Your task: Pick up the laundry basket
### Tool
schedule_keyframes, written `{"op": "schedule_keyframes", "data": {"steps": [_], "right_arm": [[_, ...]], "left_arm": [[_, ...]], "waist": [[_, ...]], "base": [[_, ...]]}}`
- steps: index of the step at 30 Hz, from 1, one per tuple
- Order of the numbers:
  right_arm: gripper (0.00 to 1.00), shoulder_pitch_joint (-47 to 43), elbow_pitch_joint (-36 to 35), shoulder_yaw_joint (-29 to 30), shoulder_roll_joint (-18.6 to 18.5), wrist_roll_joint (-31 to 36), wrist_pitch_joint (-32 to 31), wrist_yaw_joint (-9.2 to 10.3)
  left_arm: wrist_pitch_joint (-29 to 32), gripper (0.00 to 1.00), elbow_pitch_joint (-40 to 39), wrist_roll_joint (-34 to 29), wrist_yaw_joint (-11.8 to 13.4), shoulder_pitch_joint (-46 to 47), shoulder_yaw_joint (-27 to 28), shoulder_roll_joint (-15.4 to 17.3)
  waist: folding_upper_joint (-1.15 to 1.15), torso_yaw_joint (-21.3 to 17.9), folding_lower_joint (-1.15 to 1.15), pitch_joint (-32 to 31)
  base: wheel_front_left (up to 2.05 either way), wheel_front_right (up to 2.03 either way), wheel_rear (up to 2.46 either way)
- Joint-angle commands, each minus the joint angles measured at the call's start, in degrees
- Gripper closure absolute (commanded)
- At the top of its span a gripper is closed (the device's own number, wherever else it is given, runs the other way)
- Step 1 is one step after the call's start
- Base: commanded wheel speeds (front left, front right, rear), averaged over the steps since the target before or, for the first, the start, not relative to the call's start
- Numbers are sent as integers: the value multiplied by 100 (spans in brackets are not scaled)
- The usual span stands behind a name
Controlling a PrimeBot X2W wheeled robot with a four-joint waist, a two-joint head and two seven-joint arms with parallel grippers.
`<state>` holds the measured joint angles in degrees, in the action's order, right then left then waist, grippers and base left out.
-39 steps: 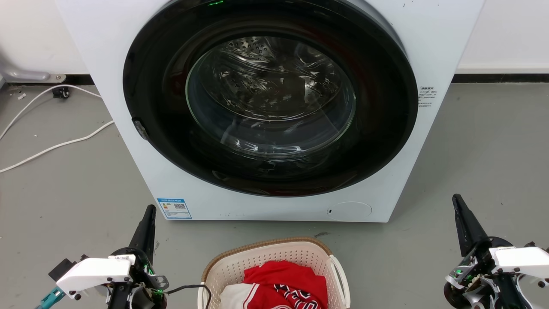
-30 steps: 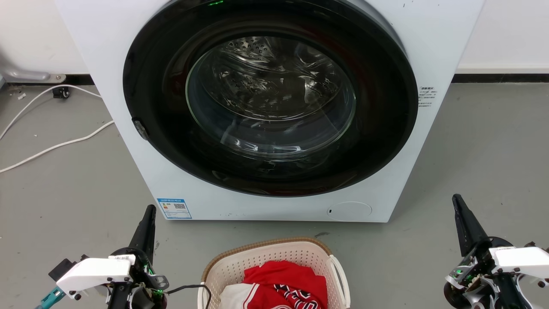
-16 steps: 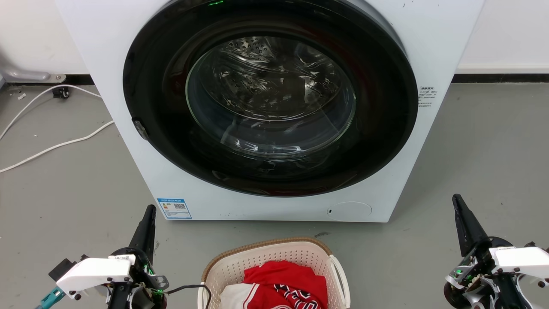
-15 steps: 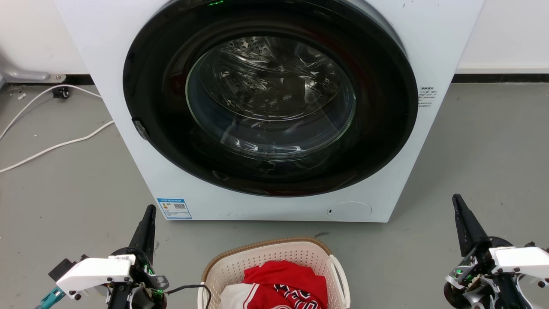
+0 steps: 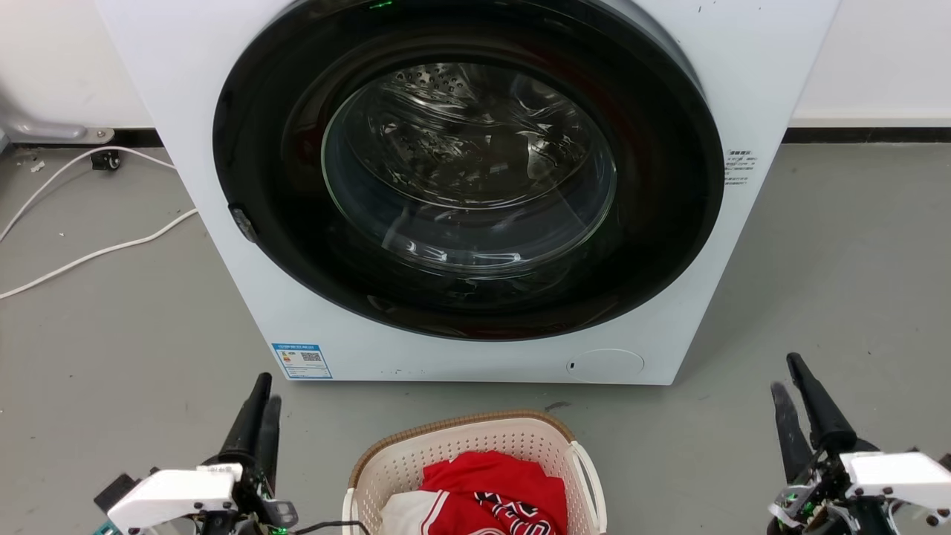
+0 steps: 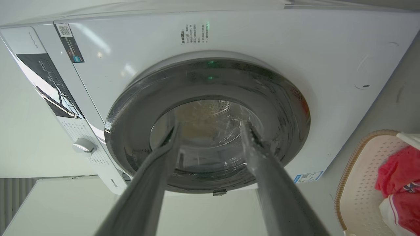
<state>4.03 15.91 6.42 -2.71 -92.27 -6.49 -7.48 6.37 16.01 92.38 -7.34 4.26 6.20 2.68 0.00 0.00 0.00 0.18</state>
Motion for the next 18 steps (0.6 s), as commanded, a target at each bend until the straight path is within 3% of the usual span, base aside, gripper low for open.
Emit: {"op": "schedule_keyframes", "data": {"steps": [1,7,18], "right_arm": [[0,75,-91,5,-6,31,73,-1],[0,54,-179,54,-7,474,220,-1],[0,-47,-672,7,-9,2151,515,-1]], "left_arm": [[-64,0,-135,-10,-6,78,-21,11],[-211,0,-205,-363,-7,70,21,12],[-504,0,-566,-1828,150,35,-33,14]], "waist": [[0,0,0,2],[0,-3,0,6],[0,-10,0,12]], "base": [[0,0,0],[0,0,0],[0,0,0]]}}
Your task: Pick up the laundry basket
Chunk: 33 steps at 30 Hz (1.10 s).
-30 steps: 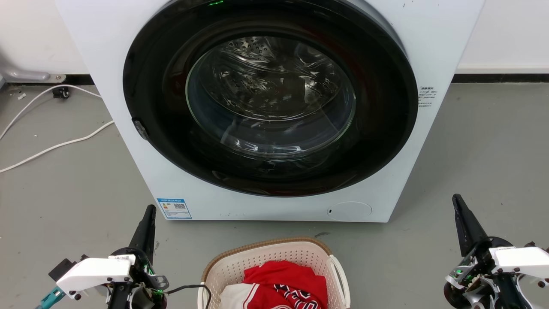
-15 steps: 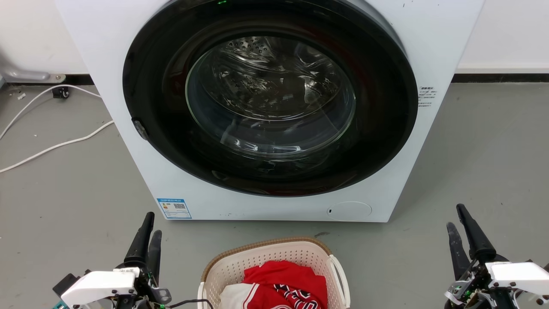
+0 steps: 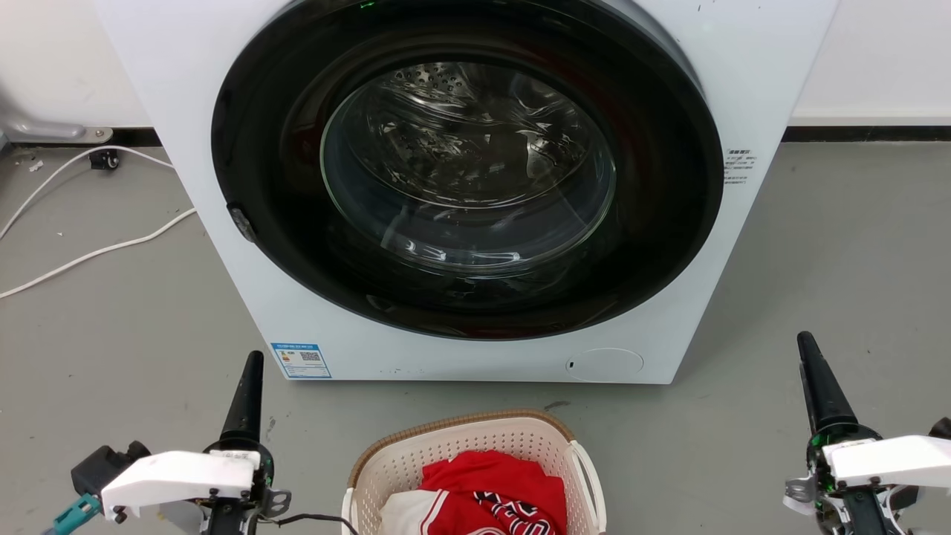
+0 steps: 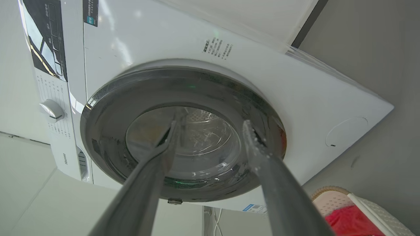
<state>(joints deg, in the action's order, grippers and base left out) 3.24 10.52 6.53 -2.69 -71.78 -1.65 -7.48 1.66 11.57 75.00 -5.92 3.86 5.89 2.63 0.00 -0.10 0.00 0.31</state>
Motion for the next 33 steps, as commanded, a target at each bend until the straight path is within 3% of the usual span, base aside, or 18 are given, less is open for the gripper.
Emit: {"op": "schedule_keyframes", "data": {"steps": [1,15,33], "right_arm": [[0,19,-169,-17,-12,258,55,-1],[0,-175,-400,-172,-15,2083,380,-1],[0,-394,-706,-319,-19,3725,734,-2]], "left_arm": [[-60,0,-153,-215,33,65,-22,19],[-380,0,-374,-1833,252,-41,-289,22],[-731,0,-605,-3341,208,-190,-349,25]], "waist": [[0,-2,0,-1],[0,-5,0,-6],[0,-2,0,-7]], "base": [[0,0,0],[0,0,0],[0,0,0]]}}
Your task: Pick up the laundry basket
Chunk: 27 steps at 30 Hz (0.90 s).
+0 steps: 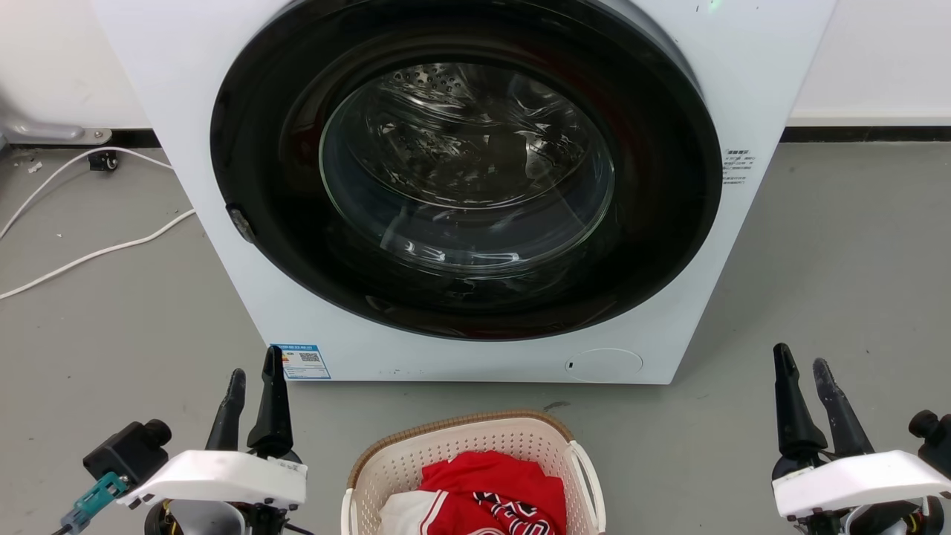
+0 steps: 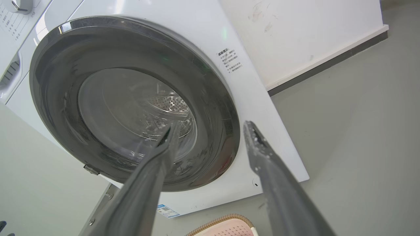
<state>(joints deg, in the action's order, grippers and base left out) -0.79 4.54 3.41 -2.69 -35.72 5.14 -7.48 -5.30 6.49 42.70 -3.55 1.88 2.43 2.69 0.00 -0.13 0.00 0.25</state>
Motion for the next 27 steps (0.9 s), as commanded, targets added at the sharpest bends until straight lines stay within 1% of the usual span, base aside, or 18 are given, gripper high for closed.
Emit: {"op": "schedule_keyframes", "data": {"steps": [1,12,27], "right_arm": [[0,1,-126,-12,-19,204,70,-2],[0,-103,-266,-40,-21,1080,257,-2],[0,-279,-367,-101,-24,2064,474,-1]], "left_arm": [[-57,0,-108,-195,-30,2,-10,20],[-238,0,-173,-1035,6,-65,-81,21],[-463,0,-205,-1958,33,-186,-132,23]], "waist": [[0,0,0,-1],[0,-1,0,-13],[0,10,0,-45]], "base": [[0,0,0],[0,0,0],[0,0,0]]}}
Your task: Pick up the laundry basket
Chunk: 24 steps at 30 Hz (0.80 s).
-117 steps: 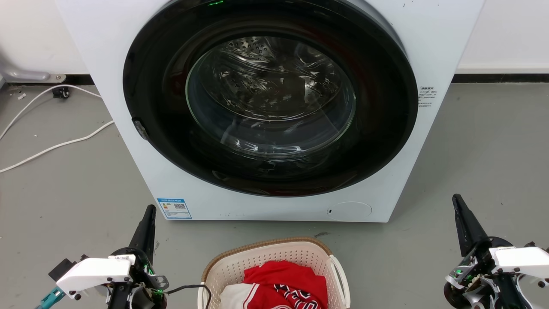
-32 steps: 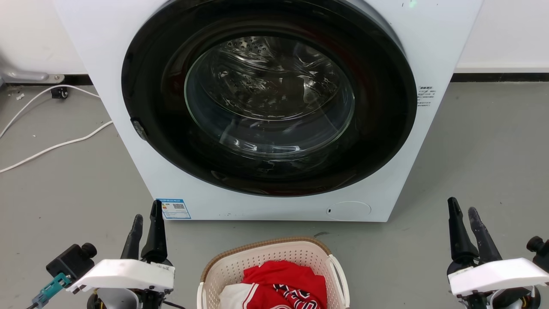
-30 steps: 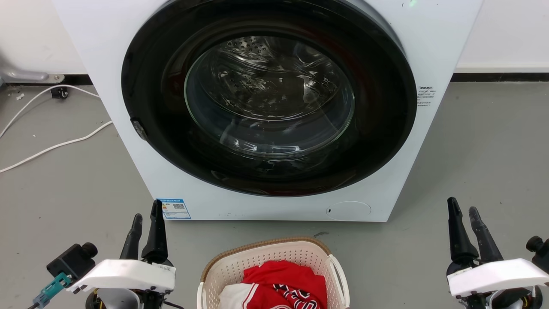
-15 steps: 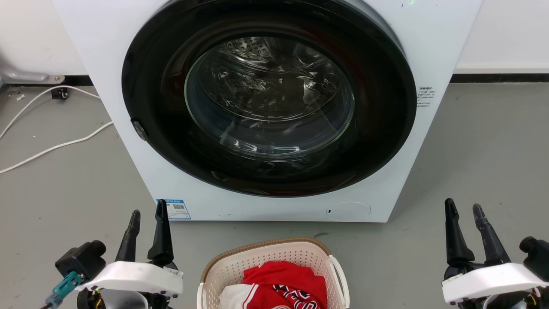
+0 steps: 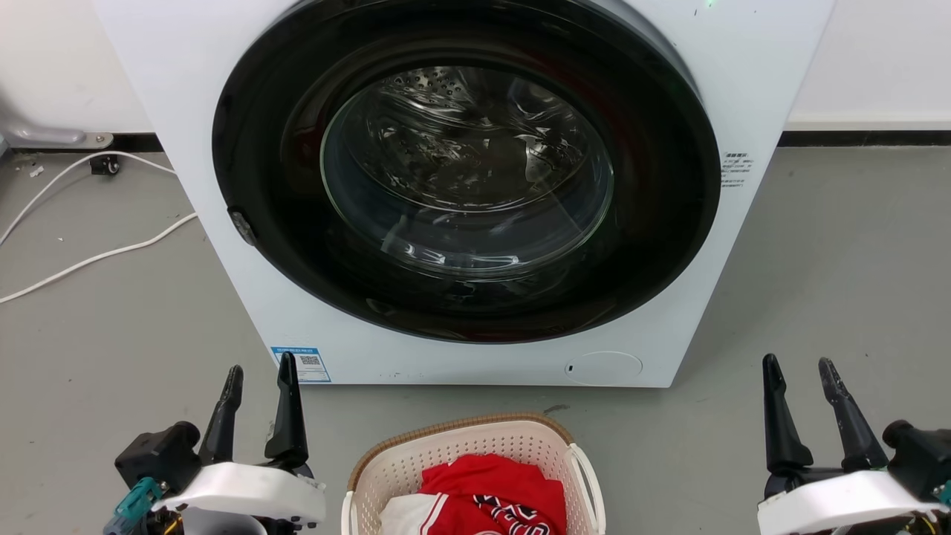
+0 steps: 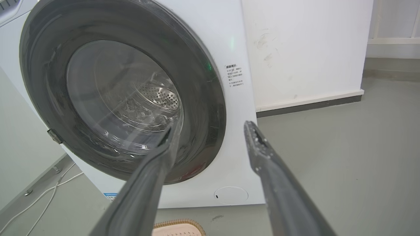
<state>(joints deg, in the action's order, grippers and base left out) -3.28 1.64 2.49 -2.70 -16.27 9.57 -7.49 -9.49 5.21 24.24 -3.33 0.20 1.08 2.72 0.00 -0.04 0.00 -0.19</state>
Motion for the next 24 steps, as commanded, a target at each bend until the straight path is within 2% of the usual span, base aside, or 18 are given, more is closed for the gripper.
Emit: {"op": "schedule_keyframes", "data": {"steps": [1,24], "right_arm": [[0,-35,-80,-12,-23,173,48,0],[0,-234,-159,-68,-26,1313,330,1]], "left_arm": [[-57,0,-78,-168,12,-27,6,20],[-341,0,-96,-1330,94,-154,-23,22]], "waist": [[0,2,0,-5],[0,13,0,-26]], "base": [[0,0,0],[0,0,0]]}}
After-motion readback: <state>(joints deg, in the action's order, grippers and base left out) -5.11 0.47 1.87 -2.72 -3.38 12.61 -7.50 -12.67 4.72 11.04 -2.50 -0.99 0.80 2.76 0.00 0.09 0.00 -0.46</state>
